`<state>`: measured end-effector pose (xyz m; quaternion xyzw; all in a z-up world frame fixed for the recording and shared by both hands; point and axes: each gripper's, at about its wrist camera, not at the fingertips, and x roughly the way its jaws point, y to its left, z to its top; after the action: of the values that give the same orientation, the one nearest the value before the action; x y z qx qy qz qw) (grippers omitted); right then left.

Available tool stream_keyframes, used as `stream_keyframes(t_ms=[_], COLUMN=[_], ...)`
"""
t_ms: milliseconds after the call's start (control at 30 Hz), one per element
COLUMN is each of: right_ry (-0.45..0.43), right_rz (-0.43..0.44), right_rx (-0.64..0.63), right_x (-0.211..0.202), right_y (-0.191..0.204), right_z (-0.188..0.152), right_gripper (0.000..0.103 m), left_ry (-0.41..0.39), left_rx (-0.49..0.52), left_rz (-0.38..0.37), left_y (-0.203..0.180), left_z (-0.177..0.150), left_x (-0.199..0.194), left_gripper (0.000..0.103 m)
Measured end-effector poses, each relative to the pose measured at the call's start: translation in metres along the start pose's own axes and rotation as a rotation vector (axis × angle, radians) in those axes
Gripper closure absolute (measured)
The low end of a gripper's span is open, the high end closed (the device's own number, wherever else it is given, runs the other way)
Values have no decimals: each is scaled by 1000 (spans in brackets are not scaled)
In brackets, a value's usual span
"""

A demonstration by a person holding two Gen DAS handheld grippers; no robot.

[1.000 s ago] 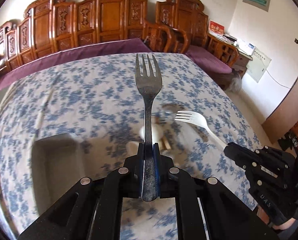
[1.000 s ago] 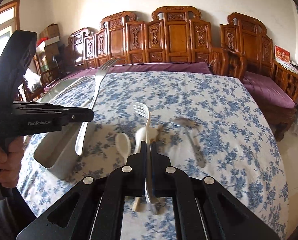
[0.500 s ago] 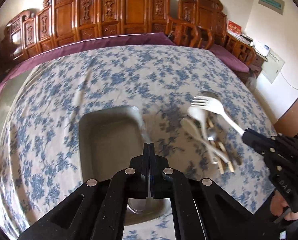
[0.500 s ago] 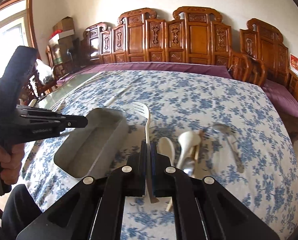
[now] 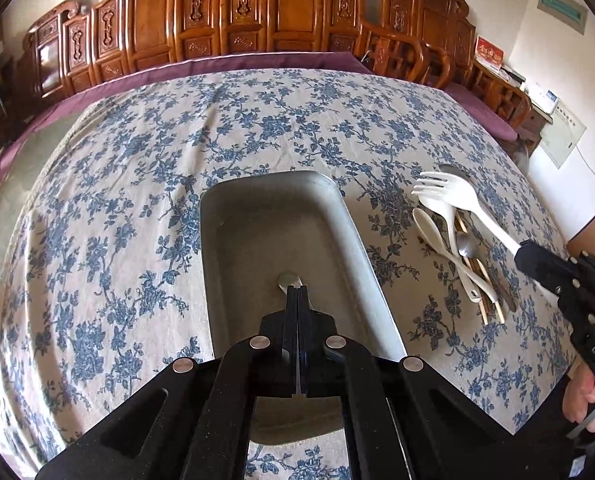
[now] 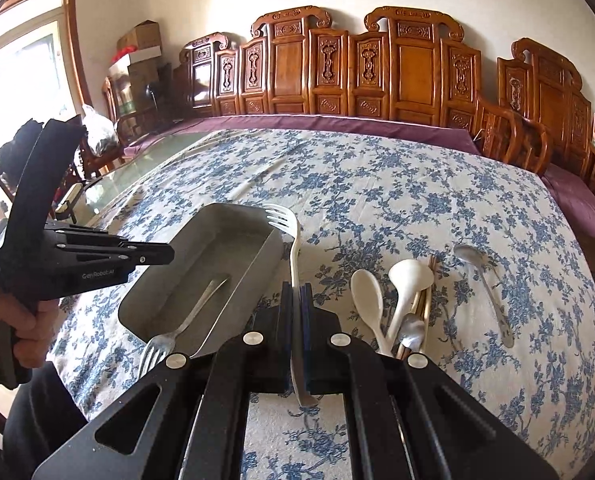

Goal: Organize utensils
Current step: 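Lower the white plastic fork into the grey tray and open the right tool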

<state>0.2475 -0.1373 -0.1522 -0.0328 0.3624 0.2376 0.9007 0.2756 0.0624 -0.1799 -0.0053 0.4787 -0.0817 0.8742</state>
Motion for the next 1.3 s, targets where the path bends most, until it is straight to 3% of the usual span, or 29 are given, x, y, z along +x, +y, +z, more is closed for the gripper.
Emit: stream_keyframes(t_ms=[167, 300, 533, 600, 700, 1067, 1300], right_ry=[0, 2, -6, -11, -14, 20, 42], right_rz=[10, 10, 9, 12, 15, 36, 55], right_rx=[-18, -19, -12, -8, -5, 2, 7], right_x=[1, 1, -4, -6, -6, 17, 37], right_y=[7, 7, 1, -1, -3, 3, 24], right_z=[0, 0, -1, -1, -1, -2, 4], right_gripper=[98, 98, 98, 98, 98, 98, 98], left_ry=[46, 135, 264, 275, 266, 215, 113], left_rx=[-20, -36, -46, -50, -38, -50, -63], left_rz=[-28, -50, -6, -15, -4, 54, 47], left_y=[-1, -12, -19, -19, -20, 3, 23], left_z=[-6, -11, -20, -20, -17, 16, 26], left_x=[3, 18, 51, 55, 55, 63, 36], left_gripper=[103, 82, 82, 90, 96, 96, 93])
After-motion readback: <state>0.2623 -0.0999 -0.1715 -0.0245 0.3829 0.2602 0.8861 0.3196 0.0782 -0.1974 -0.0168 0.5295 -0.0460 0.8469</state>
